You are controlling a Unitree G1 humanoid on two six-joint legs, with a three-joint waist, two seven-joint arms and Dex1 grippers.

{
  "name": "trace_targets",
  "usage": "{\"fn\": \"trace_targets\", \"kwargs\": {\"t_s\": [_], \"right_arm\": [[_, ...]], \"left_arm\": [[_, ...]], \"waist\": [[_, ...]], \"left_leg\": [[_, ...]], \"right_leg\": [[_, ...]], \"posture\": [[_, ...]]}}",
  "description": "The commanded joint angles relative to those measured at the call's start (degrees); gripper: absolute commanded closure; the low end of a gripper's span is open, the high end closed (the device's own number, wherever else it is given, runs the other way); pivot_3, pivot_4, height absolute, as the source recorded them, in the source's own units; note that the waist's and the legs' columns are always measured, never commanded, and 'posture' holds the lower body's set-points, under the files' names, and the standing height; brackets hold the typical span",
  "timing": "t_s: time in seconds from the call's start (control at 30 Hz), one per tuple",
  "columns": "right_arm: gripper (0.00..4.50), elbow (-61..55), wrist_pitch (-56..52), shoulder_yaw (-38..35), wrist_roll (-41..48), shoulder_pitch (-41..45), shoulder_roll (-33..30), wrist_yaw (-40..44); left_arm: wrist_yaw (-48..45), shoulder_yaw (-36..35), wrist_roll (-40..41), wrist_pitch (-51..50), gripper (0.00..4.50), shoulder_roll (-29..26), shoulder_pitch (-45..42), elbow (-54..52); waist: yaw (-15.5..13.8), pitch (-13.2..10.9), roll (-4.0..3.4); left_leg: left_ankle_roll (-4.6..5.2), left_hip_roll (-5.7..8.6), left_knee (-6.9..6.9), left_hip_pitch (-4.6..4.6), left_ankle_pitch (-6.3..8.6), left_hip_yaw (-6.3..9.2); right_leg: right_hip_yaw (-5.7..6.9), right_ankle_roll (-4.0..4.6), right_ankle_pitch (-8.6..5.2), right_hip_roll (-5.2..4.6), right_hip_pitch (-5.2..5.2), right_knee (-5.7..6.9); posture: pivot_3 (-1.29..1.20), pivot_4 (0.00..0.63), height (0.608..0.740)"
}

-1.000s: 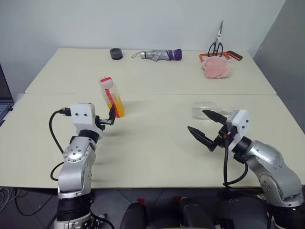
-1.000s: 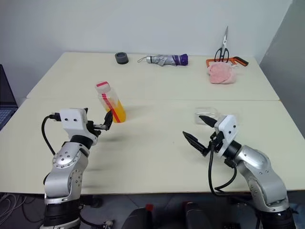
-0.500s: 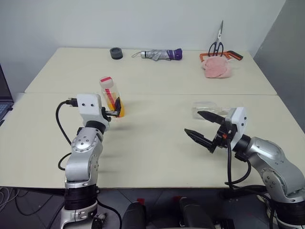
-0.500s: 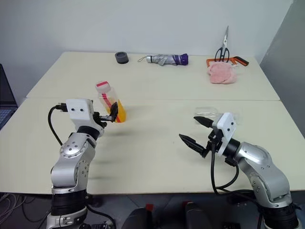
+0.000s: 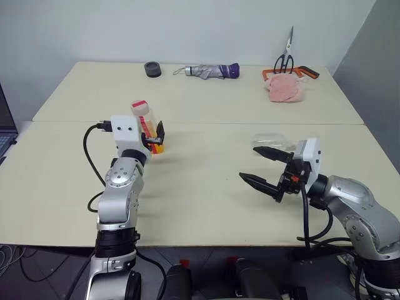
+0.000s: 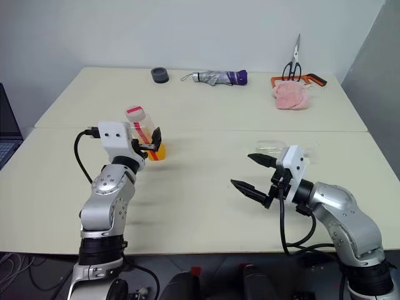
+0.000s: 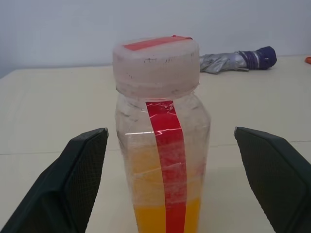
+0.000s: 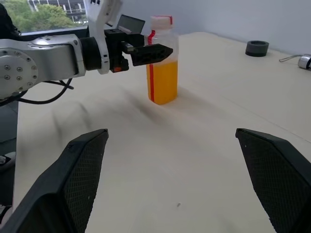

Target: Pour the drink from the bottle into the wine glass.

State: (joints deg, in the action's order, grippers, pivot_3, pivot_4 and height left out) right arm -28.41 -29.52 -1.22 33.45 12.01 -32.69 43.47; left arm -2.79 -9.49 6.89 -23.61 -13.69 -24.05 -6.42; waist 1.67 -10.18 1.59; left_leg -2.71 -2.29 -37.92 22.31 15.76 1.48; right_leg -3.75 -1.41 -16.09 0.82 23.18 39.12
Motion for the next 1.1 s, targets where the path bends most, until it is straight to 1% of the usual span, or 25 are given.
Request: {"fn": "trace_targets", "kwargs": {"t_s": [0.03, 0.6, 1.1], "right_arm": [[0.00, -1.2, 0.1, -0.3, 1.2, 1.3, 0.1, 0.4], [0.00, 0.4, 0.1, 1.2, 0.8, 3.5, 0.3, 1.4], [0.00, 1.2, 0.3, 0.6, 0.3, 3.7, -0.1, 1.7]], "left_arm": [[0.9, -0.5, -0.4, 0.6, 0.05, 0.1, -1.9, -0.8], [2.0, 0.1, -1.1, 1.2, 0.05, 0.2, -5.4, 3.8], [1.9, 0.7, -1.9, 1.7, 0.05, -0.2, -6.9, 6.4]], "waist": [[0.0, 0.0, 0.00], [-0.1, 0.0, 0.00], [-0.1, 0.0, 0.00]], "left_leg": [[0.00, 0.00, 0.00, 0.02, 0.00, 0.01], [0.00, 0.05, -0.02, 0.06, 0.00, 0.01], [0.00, 0.07, -0.04, 0.07, 0.00, 0.03]], "right_leg": [[0.00, 0.00, 0.00, -0.01, 0.00, -0.01], [0.04, -0.04, 0.03, -0.05, 0.01, -0.04], [0.07, -0.05, 0.04, -0.08, 0.02, -0.03]], "posture": [[0.00, 0.150, 0.740], [0.00, 0.150, 0.740], [0.00, 0.150, 0.740]]}}
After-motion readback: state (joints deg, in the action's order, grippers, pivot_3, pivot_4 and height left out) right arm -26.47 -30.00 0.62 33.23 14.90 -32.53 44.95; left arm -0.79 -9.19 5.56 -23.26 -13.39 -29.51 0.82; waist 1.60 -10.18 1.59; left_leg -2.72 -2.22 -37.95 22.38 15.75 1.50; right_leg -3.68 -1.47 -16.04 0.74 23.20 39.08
